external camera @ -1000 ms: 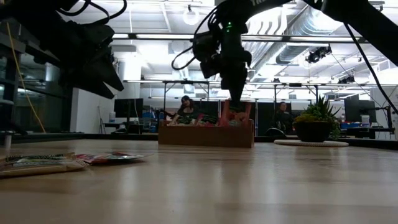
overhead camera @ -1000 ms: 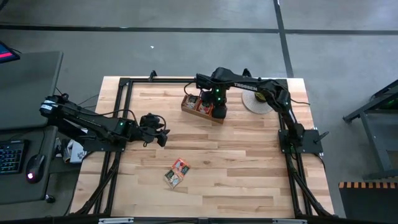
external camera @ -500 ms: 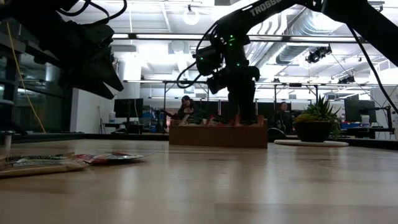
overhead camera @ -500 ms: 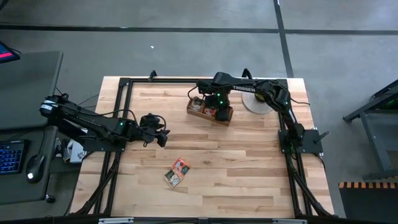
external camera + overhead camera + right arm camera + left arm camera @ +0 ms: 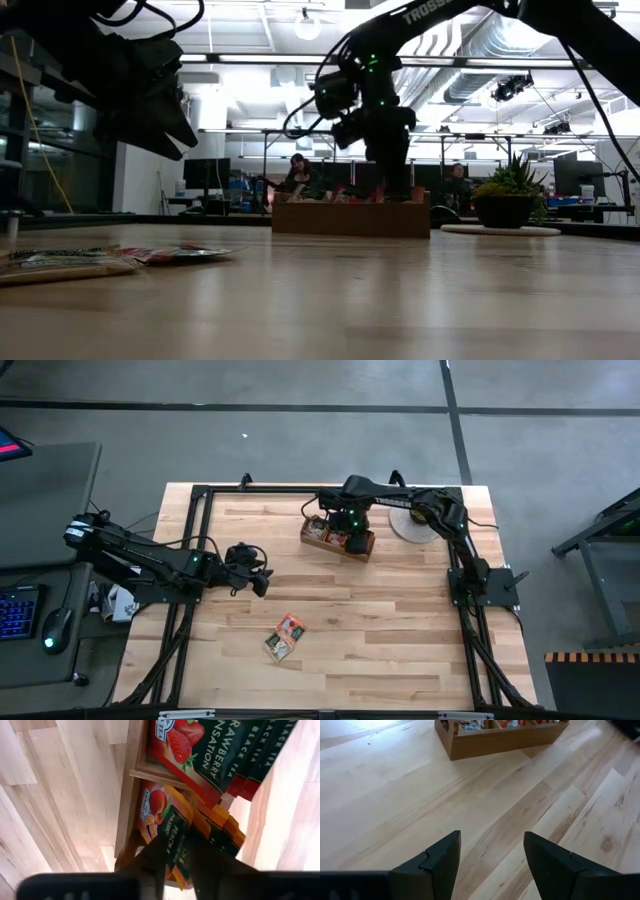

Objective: Pick & Place Tea
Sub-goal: Put the orange tea bag into the right section of the wooden organizer

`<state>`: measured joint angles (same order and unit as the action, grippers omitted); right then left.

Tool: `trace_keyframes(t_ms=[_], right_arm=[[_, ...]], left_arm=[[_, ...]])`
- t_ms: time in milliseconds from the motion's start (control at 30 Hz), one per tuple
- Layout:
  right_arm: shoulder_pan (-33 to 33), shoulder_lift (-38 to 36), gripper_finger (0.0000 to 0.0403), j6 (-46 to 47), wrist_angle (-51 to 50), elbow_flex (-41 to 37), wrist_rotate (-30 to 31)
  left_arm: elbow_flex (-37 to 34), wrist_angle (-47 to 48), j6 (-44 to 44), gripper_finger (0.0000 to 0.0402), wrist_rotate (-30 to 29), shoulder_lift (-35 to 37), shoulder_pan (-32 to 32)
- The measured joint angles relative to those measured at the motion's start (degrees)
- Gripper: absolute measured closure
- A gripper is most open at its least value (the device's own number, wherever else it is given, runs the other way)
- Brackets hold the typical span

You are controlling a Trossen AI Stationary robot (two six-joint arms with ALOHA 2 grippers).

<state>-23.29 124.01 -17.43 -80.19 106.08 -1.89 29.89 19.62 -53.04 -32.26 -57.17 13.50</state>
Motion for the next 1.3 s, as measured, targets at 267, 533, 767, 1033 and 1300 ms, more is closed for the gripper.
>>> trace_keyframes(t_ms=[267,533,767,1033,1300], right_arm=[[-0.1,-4.6,0.027,0.1,-1.3,0.0,2.3],[1.5,-11.7,0.0258,5.2,0.3,0.0,-7.2],[7.3,-14.9,0.0258,14.0,12.2,0.1,-15.4],[16.0,-14.7,0.0258,23.4,27.7,-2.7,-14.4],[21.2,-14.7,0.0258,38.5,36.2,-14.6,-11.9]], left_arm=[[0.0,0.0,0.0,0.0186,0.0,0.0,0.0],[0.0,1.7,1.7,0.0186,4.6,0.0,0.0],[0.0,1.5,2.2,0.0186,10.9,0.0,0.0],[0.0,-3.0,5.6,0.0186,17.4,-1.6,0.1],[0.0,-7.1,7.3,0.0186,25.9,-8.4,3.4]])
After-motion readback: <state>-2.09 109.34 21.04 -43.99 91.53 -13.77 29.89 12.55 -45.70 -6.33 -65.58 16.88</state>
